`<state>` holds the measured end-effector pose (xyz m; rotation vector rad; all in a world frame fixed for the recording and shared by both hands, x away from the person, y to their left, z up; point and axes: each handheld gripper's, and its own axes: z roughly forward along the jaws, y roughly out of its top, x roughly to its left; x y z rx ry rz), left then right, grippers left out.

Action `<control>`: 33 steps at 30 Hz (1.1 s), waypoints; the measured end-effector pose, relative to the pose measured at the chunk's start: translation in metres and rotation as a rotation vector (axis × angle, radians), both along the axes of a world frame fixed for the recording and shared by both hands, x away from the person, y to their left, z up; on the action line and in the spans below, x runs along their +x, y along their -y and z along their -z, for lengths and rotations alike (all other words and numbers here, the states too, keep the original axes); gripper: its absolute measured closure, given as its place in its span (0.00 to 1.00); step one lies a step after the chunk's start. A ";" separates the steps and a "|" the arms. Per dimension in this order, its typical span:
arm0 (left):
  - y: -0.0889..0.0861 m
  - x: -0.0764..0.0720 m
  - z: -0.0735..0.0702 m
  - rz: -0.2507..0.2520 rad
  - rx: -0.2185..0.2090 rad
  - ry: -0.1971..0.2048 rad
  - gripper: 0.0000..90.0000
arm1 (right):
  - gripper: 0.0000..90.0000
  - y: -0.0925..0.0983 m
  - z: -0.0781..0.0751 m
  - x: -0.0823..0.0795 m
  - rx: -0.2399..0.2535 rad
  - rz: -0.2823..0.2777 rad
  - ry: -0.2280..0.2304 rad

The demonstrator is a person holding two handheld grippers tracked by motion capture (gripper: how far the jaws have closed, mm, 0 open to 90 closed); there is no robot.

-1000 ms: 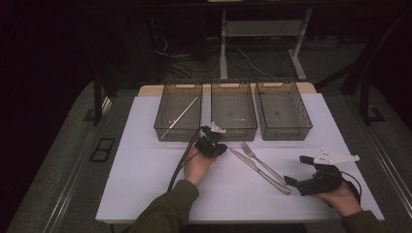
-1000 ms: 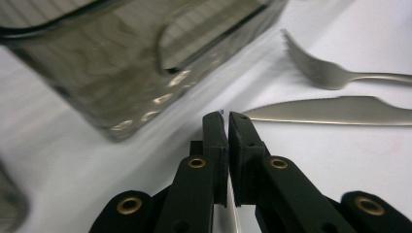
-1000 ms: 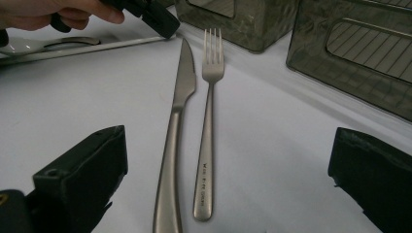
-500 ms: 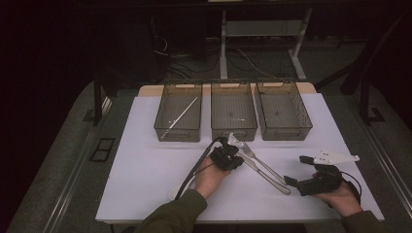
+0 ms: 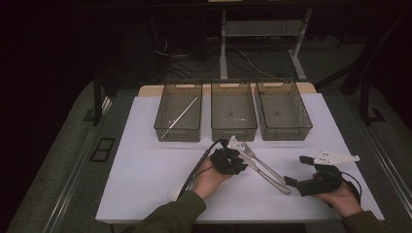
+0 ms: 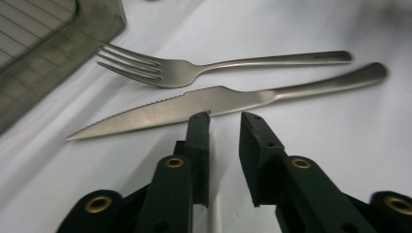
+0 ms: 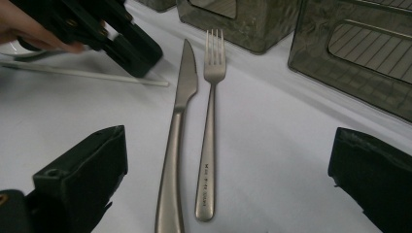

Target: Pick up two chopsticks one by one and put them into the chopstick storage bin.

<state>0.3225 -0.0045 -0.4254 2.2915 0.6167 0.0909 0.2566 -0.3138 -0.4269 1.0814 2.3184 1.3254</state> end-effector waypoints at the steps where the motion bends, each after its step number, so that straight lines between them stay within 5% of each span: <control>1: -0.006 -0.003 -0.004 0.004 -0.011 0.011 0.77 | 0.01 0.000 0.000 0.000 0.001 -0.001 0.000; 7: -0.039 -0.018 -0.014 0.033 -0.034 0.021 0.68 | 0.01 -0.001 0.001 0.000 0.004 -0.006 -0.001; 9: -0.051 -0.024 -0.012 0.030 -0.064 0.014 0.64 | 0.01 -0.001 0.001 0.000 0.006 -0.008 0.003; 17: -0.086 -0.044 -0.003 0.058 -0.060 0.013 0.56 | 0.01 -0.007 0.005 -0.001 0.040 -0.021 -0.004; 27: -0.091 -0.051 0.008 0.070 0.003 0.025 0.58 | 0.01 -0.022 0.008 0.000 0.030 -0.053 -0.005; 33: -0.087 -0.046 0.014 0.061 0.041 0.030 0.71 | 0.01 -0.021 0.008 0.001 0.032 -0.050 0.001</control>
